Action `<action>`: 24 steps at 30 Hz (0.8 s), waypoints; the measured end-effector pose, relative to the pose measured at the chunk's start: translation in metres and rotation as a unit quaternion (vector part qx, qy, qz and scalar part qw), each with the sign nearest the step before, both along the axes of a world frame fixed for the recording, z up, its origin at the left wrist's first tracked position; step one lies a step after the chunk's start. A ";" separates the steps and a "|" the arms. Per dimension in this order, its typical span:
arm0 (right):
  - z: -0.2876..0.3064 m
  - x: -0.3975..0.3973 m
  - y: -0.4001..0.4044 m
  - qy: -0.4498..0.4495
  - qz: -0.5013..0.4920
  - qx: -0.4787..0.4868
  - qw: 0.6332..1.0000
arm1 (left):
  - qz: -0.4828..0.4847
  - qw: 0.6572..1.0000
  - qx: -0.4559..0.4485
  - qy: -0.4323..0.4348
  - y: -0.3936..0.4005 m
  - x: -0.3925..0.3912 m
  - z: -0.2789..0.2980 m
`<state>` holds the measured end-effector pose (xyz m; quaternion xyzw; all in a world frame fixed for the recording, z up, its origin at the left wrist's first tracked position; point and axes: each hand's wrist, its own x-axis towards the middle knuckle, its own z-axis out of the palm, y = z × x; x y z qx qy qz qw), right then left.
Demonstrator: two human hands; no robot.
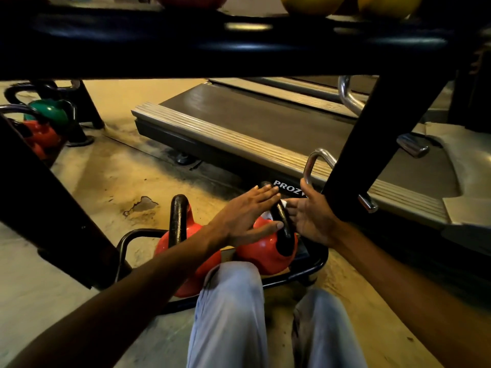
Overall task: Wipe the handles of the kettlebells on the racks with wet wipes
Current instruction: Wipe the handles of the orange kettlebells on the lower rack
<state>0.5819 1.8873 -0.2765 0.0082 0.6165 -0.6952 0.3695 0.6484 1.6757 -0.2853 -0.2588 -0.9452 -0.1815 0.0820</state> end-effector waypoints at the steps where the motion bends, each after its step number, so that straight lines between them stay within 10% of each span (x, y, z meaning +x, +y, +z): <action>1: -0.002 0.003 0.006 -0.020 0.016 -0.018 1.000 | -0.005 1.000 -0.010 0.005 0.003 0.001 -0.002; 15: 0.018 0.027 -0.024 0.186 0.017 0.029 0.982 | 0.046 0.997 0.047 0.035 0.003 0.004 0.009; 24: 0.037 -0.011 -0.043 0.414 0.197 0.269 0.847 | 0.116 0.979 0.169 -0.003 -0.023 0.020 0.004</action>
